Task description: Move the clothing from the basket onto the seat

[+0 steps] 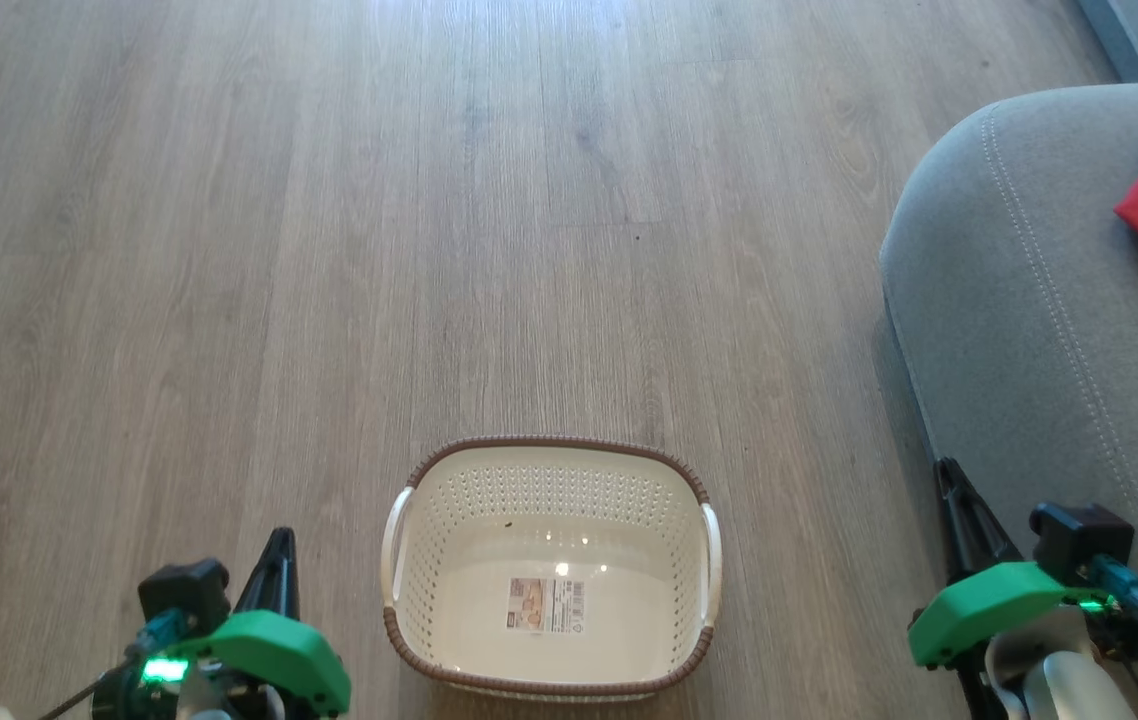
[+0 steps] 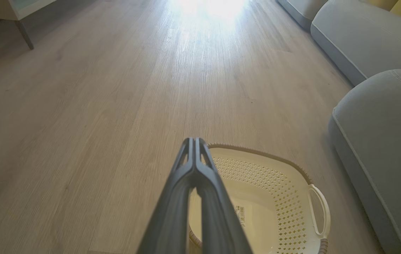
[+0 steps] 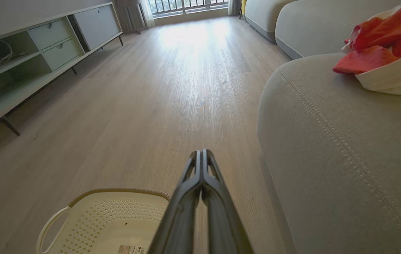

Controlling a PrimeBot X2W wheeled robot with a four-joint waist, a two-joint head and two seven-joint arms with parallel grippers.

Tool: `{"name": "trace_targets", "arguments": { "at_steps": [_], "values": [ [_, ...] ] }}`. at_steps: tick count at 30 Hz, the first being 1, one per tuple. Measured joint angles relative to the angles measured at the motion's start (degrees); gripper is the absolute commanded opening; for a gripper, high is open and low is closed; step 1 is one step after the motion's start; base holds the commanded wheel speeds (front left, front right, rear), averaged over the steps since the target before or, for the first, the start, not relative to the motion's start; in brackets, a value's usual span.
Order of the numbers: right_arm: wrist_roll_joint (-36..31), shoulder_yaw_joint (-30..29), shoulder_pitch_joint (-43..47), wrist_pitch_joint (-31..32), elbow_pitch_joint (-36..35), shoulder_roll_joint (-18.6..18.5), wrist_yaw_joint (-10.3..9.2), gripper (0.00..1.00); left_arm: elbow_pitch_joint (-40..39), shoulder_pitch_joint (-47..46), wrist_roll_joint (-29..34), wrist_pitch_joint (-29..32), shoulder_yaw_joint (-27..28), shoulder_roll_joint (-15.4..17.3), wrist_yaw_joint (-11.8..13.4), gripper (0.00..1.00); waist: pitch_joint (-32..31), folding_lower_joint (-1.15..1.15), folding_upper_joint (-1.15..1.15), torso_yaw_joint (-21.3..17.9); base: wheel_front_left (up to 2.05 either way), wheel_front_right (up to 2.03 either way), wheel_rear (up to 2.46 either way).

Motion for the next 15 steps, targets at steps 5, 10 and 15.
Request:
{"name": "trace_targets", "arguments": {
  "at_steps": [5,10,15],
  "values": [
    [3.54,-0.03,0.0,0.58,-0.4,0.0,0.0,0.0,-0.42,0.0,-3.24,0.85,0.15,-0.02,-0.38,0.0,-0.07,0.0,0.0,0.03,0.0,0.0,0.0],
    [7.08,-0.12,0.0,1.7,-0.7,0.01,0.0,0.0,-1.0,0.0,-6.48,1.51,0.42,-0.04,-0.82,0.0,-0.14,0.0,0.0,0.07,0.0,0.0,0.0],
    [10.58,-0.3,0.0,2.5,-1.09,0.02,0.0,0.0,-1.52,0.01,-9.69,2.46,0.86,-0.05,-0.91,0.0,-0.22,0.0,0.0,0.11,0.0,0.0,0.0]
  ]
}}
